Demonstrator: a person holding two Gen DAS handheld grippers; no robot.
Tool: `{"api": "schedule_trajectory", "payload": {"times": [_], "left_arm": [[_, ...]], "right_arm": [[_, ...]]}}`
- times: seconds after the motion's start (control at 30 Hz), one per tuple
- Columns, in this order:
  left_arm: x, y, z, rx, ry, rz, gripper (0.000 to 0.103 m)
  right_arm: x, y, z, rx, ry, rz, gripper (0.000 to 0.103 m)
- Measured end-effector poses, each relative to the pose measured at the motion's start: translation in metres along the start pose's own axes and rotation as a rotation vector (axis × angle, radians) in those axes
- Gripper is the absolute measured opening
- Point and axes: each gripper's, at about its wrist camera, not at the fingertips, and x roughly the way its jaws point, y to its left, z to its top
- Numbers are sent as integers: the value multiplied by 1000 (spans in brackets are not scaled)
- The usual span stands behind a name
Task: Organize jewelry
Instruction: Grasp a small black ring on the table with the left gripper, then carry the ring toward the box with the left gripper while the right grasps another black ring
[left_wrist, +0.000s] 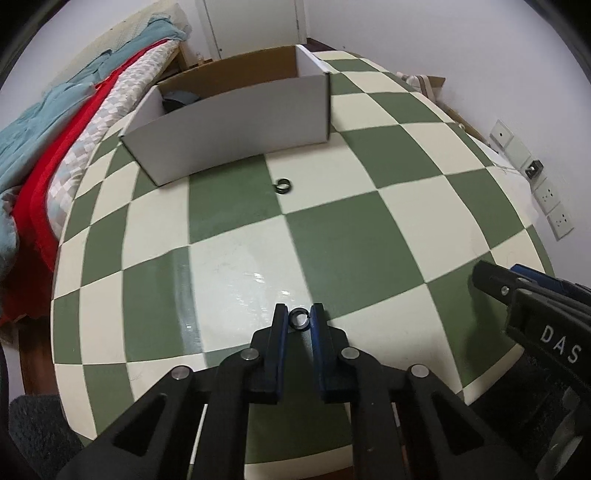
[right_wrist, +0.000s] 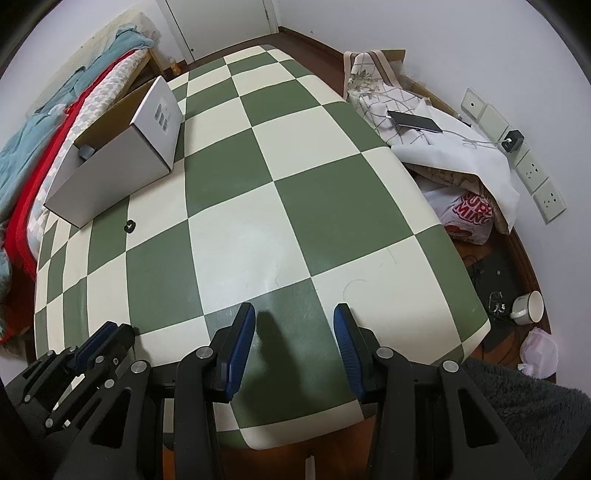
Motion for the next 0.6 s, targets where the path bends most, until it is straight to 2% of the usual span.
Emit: {"api": "schedule_trajectory", "payload": {"times": [0.13, 0.27, 0.33, 0.47, 0.6], "left_arm": [[-8, 27, 8, -43, -27, 20, 9], [-19, 76, 19, -120, -63, 80, 9], [-19, 96, 22, -149, -67, 108, 9], [-11, 135, 26, -202, -56, 166, 9], [0, 157, 26, -237, -34, 183, 9]], "right_arm": [[-5, 5, 3, -5, -12, 23, 47], [-6, 23, 11, -26, -17, 116, 47], [-2, 43, 18, -56, -14, 167, 47], [10, 95, 34, -159, -40, 189, 47], [27, 140, 42, -255, -67, 154, 47]]}}
